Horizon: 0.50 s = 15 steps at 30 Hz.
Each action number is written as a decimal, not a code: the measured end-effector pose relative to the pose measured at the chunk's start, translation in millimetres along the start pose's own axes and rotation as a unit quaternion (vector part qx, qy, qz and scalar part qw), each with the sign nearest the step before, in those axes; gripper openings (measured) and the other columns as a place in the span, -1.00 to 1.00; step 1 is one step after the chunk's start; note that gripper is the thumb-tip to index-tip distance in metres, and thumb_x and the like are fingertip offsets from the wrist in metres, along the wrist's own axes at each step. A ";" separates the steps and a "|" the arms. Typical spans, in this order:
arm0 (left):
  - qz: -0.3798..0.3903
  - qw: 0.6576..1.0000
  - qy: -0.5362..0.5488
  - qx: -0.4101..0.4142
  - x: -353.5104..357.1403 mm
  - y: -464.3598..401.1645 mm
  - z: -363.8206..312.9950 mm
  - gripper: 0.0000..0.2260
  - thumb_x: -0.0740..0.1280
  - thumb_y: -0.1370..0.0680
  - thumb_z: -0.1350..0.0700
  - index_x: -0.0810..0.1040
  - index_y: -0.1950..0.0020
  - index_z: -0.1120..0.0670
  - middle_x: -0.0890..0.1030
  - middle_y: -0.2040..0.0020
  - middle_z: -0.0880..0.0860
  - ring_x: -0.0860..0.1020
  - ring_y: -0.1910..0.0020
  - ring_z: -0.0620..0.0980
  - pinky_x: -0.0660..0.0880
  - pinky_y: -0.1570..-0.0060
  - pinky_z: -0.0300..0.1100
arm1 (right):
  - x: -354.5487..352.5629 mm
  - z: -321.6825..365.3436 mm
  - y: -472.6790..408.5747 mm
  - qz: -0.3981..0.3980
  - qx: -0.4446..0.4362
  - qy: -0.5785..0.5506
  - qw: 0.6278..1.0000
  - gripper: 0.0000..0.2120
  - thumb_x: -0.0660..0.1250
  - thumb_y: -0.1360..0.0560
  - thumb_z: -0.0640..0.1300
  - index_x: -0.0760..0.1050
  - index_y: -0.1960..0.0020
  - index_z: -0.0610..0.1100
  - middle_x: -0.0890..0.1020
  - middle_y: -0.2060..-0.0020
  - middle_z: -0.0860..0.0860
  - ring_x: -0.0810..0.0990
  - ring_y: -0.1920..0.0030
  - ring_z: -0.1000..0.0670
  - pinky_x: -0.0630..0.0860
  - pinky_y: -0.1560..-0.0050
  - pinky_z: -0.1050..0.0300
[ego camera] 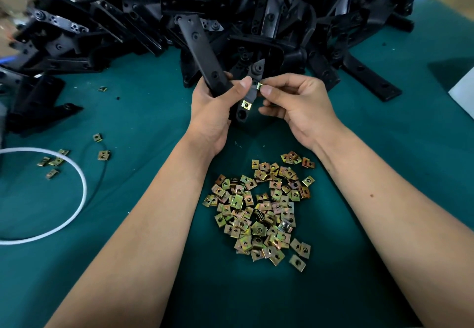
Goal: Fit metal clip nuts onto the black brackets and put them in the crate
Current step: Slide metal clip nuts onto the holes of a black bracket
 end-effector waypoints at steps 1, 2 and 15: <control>0.001 1.000 -0.004 0.000 0.0 0.3 0.2 -0.76 0.51 -0.52 0.22 0.46 -0.03 0.13 0.65 0.19 -0.01 0.64 0.11 0.00 0.57 0.15 -0.15 | 0.0 -0.2 0.1 0.000 0.003 -0.002 1.000 -0.91 0.46 -0.51 -0.37 0.70 0.08 -0.22 0.69 0.27 -0.06 0.64 0.26 0.04 0.66 0.21 0.14; 0.002 1.000 -0.010 0.001 0.0 0.5 0.2 -0.75 0.52 -0.50 0.19 0.46 -0.03 0.12 0.65 0.19 -0.02 0.63 0.10 0.00 0.56 0.12 -0.13 | -0.1 -0.2 0.1 0.000 0.005 -0.005 1.000 -0.91 0.45 -0.52 -0.38 0.69 0.06 -0.23 0.69 0.27 -0.06 0.64 0.25 0.03 0.66 0.21 0.14; 0.046 0.998 -0.001 -0.046 12.6 4.8 5.2 -0.71 0.46 -0.58 0.19 0.42 -0.20 0.14 0.65 0.03 0.12 0.66 0.07 0.05 0.56 0.07 -0.01 | -6.6 5.0 2.6 -0.017 -0.013 -0.031 0.999 -0.84 0.44 -0.51 -0.41 0.59 0.01 -0.20 0.62 0.36 0.00 0.61 0.32 0.07 0.54 0.28 0.23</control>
Point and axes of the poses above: each hand's wrist, its own y-axis away from the middle knuckle, its own x-axis out of the palm, z = x × y, the point moved 6 cm from there along -y, towards the middle knuckle
